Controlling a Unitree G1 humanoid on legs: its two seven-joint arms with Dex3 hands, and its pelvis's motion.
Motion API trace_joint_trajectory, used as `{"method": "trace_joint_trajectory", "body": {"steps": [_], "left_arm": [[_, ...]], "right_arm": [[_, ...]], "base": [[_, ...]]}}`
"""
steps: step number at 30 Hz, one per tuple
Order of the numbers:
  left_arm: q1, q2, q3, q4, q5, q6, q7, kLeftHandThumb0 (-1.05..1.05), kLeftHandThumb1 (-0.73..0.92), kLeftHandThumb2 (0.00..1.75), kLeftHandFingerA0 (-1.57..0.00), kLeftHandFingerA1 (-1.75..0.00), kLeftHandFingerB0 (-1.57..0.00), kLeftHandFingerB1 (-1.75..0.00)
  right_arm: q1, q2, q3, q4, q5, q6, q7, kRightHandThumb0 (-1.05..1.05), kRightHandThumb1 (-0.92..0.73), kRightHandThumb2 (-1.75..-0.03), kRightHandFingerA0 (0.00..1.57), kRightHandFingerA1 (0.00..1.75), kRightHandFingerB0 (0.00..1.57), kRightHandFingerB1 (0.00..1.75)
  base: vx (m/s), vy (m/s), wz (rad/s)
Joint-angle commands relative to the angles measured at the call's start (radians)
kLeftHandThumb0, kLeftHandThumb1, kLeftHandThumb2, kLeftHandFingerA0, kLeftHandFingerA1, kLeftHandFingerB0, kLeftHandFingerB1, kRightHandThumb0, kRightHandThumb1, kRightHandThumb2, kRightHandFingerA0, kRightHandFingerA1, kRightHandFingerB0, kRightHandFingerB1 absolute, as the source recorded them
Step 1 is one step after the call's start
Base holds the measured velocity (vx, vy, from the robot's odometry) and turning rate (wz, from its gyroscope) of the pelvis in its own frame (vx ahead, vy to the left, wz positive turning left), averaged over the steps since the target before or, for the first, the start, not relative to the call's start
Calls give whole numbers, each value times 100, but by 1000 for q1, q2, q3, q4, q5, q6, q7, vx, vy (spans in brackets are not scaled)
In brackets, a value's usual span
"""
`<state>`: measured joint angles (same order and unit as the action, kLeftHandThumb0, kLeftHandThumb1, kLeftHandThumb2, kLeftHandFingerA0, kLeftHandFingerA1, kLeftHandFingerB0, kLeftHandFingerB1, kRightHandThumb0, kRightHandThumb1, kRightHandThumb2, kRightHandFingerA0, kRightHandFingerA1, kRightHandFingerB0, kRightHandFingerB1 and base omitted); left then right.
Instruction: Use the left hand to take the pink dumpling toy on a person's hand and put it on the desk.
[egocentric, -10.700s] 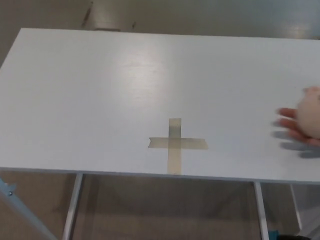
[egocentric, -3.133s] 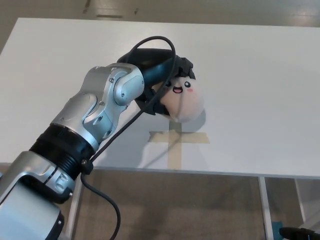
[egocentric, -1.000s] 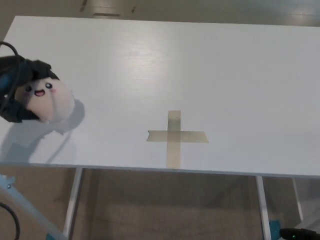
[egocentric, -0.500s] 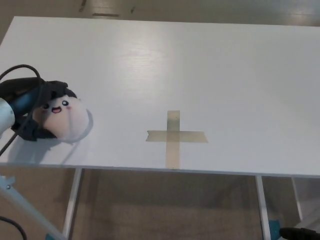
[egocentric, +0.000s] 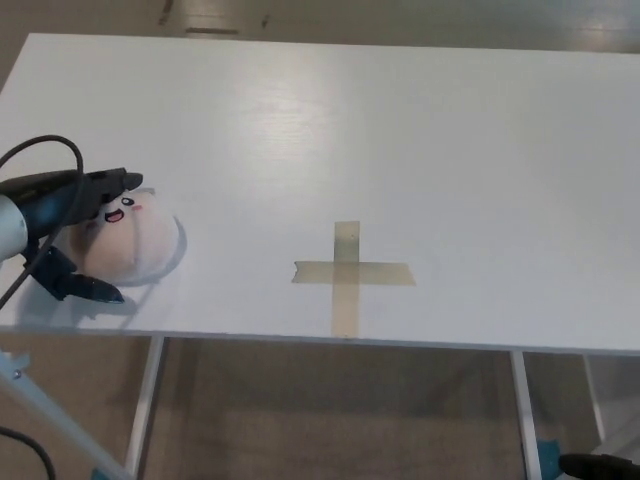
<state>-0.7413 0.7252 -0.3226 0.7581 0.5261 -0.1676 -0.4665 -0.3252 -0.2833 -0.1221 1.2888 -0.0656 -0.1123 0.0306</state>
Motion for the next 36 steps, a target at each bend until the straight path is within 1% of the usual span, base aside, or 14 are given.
{"method": "trace_joint_trajectory", "body": {"steps": [1,13,16,20,21,26,27,28,29,30,31,32,33,36], "left_arm": [[-7,24,19,-40,-27,45,-86,-93,45,66,0,0,0,-9],[-19,172,278,-481,-227,68,-214,-92,44,66,0,0,0,-8],[84,197,452,-670,-364,26,-208,-95,44,66,0,0,0,-7],[186,178,580,-806,-450,19,-212,-94,44,66,0,0,0,-7],[234,164,630,-849,-481,11,-212,-75,40,84,0,0,0,-2],[516,57,866,-1061,-617,-31,-230,-73,41,82,0,0,0,-3],[568,31,898,-1094,-642,-39,-234,-67,39,81,0,-10,-3,-15],[667,-23,950,-1152,-687,-51,-238,-31,20,82,-2,-49,-1,-46],[714,-51,972,-1178,-708,-56,-239,-31,20,82,-2,-49,-1,-46],[773,-85,999,-1206,-735,-66,-241,-52,35,68,-31,-46,-29,-41],[811,-107,1015,-1224,-753,-72,-243,-52,35,68,-31,-46,-29,-41],[874,-140,1038,-1246,-796,-87,-259,-35,45,53,-57,-46,-49,-39],[920,-163,1053,-1263,-828,-96,-271,-35,45,53,-57,-46,-49,-39],[1153,-268,1093,-1338,-1038,-102,-367,-26,47,54,-80,-59,-70,-51]], "right_arm": [[5,1,0,6,1,12,-2,-23,-68,-61,53,42,49,41],[4,-7,-1,7,3,13,8,-22,-68,-61,52,42,48,41],[10,-2,4,8,-3,16,2,-22,-68,-61,52,42,48,41],[20,-3,7,9,-5,13,0,-22,-68,-61,52,42,48,41],[22,-3,10,9,-8,13,0,-22,-68,-61,52,42,48,41],[27,-6,19,9,-16,10,3,-23,-68,-60,51,42,48,41],[30,-7,20,9,-16,9,3,-23,-68,-60,51,42,48,41],[37,-9,22,10,-18,8,2,-23,-68,-60,51,42,49,41],[42,-9,23,11,-18,7,2,-23,-68,-60,51,42,49,41],[45,-8,23,12,-18,7,1,-23,-68,-61,52,42,49,41],[47,-8,23,13,-17,6,1,-23,-68,-61,52,42,49,41],[52,-7,24,13,-17,6,0,-23,-68,-61,52,42,49,41],[55,-6,24,14,-16,5,0,-23,-68,-61,52,42,49,41],[70,-3,27,16,-17,1,-5,-22,-68,-60,54,43,50,42]], "base": [[0,0,0],[0,0,0],[0,0,0],[0,0,0],[0,0,0],[0,0,0],[0,0,0],[0,0,0],[0,0,0],[0,0,0],[0,0,0],[0,0,0],[0,0,0],[0,0,0]]}}
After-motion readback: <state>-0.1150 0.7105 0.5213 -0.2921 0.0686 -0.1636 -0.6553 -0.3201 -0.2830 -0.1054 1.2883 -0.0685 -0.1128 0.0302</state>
